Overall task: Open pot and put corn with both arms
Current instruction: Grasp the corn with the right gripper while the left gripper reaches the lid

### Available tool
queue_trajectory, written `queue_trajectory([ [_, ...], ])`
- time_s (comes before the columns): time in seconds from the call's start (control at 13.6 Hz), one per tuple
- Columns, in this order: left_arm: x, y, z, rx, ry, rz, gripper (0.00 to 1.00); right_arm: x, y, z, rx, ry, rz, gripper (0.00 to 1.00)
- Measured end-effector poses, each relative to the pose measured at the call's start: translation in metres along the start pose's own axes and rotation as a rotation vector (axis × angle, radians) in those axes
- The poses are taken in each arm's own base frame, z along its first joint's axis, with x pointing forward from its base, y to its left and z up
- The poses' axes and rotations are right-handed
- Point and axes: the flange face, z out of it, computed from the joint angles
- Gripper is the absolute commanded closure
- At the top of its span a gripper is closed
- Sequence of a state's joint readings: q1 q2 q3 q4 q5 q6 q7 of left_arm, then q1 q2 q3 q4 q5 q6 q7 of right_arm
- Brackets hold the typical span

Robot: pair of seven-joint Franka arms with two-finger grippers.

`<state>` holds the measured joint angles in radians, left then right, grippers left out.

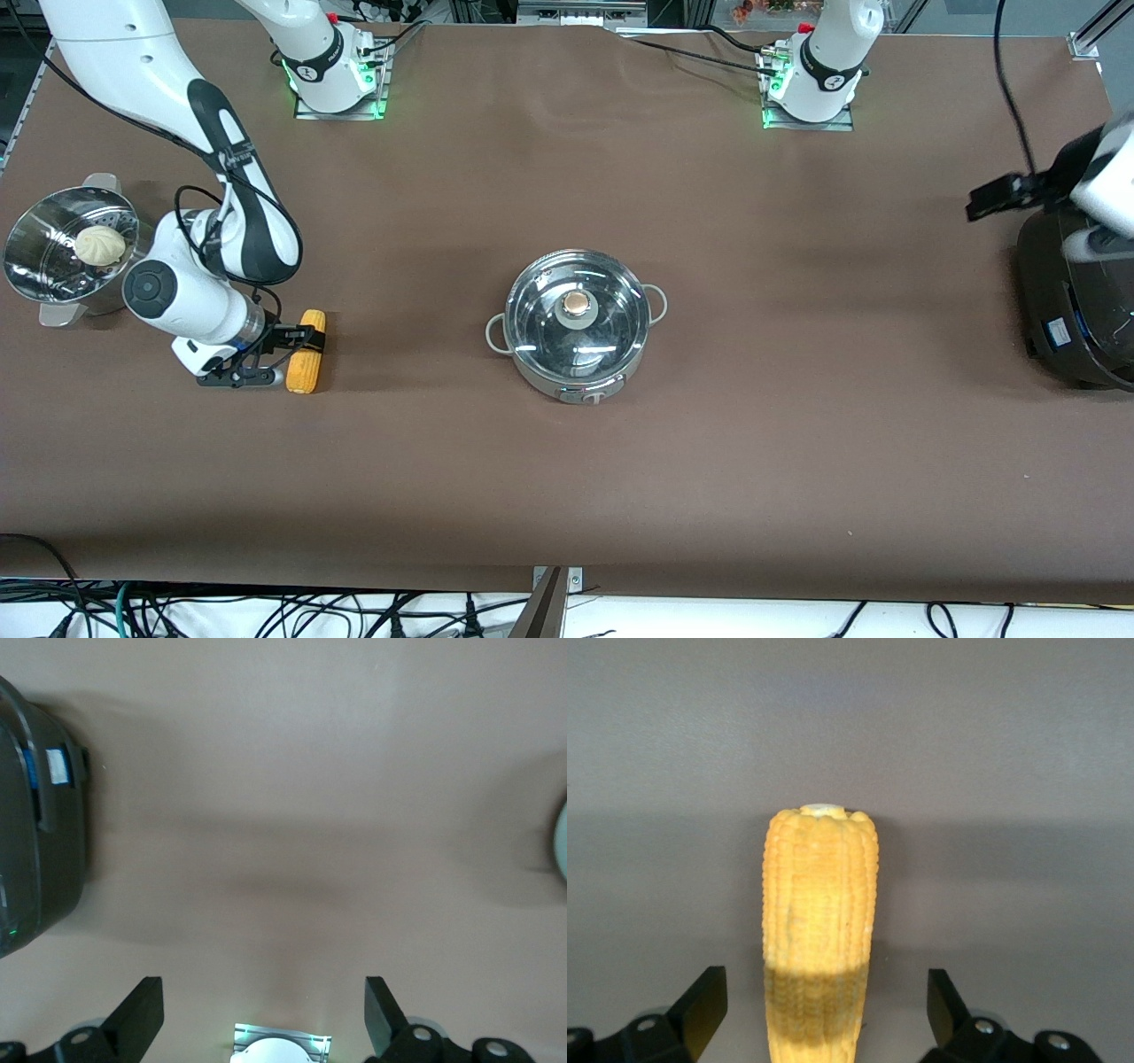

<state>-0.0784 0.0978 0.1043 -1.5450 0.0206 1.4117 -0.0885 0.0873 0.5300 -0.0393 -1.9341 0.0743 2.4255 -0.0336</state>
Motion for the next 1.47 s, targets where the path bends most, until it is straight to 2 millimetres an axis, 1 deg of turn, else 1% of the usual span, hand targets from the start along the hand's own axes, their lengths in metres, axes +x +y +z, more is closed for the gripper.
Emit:
queue_trajectory([
  [0.07,0.007,0.003,0.008,0.003,-0.014,0.004,0.01,0.0,0.0,0.004,-0.001,-0.001,-0.001,0.0],
  [0.15,0.009,0.011,0.011,0.004,-0.018,0.018,0.01,0.0,0.0,0.006,-0.001,0.002,-0.001,0.01],
  [0.22,0.007,0.028,0.009,0.002,-0.014,0.048,0.01,0.001,-0.001,0.008,-0.002,0.008,-0.001,0.11],
  [0.37,-0.001,0.078,0.001,-0.029,0.014,0.107,0.01,0.001,-0.002,0.01,-0.002,0.01,-0.003,0.63],
  [0.44,-0.003,0.105,0.0,-0.049,0.035,0.106,0.01,0.001,-0.004,0.011,-0.002,0.009,-0.006,0.8],
  [0.51,-0.005,0.131,0.001,-0.071,0.052,0.084,0.01,0.001,-0.007,0.012,-0.002,0.008,-0.011,0.92],
  [0.59,-0.006,0.155,0.004,-0.088,0.063,0.06,0.01,0.001,-0.01,0.012,-0.003,0.008,-0.017,1.0],
  [0.73,-0.009,0.205,0.017,-0.109,0.069,0.03,0.01,0.001,-0.013,0.011,-0.003,0.01,-0.022,1.0],
  [0.88,-0.014,0.258,0.035,-0.126,0.079,-0.019,0.01,0.002,-0.013,0.01,-0.003,0.013,-0.023,1.0],
  [0.95,-0.015,0.281,0.044,-0.138,0.084,-0.037,0.01,0.004,-0.014,0.008,-0.002,0.012,-0.025,1.0],
  [1.1,-0.015,0.318,0.064,-0.155,0.08,-0.072,0.01,0.009,-0.016,-0.002,0.0,-0.012,-0.028,1.0],
  [1.17,-0.013,0.336,0.069,-0.163,0.075,-0.096,0.01,0.013,-0.017,-0.013,0.003,-0.026,-0.03,1.0],
  [1.25,-0.012,0.355,0.075,-0.171,0.068,-0.121,0.01,0.019,-0.019,-0.028,0.005,-0.032,-0.032,1.0],
  [1.39,-0.012,0.393,0.089,-0.177,0.051,-0.144,0.01,0.027,-0.021,-0.064,0.01,-0.033,-0.036,1.0],
  [1.47,-0.011,0.407,0.097,-0.176,0.045,-0.151,0.01,0.03,-0.022,-0.082,0.012,-0.036,-0.038,1.0],
])
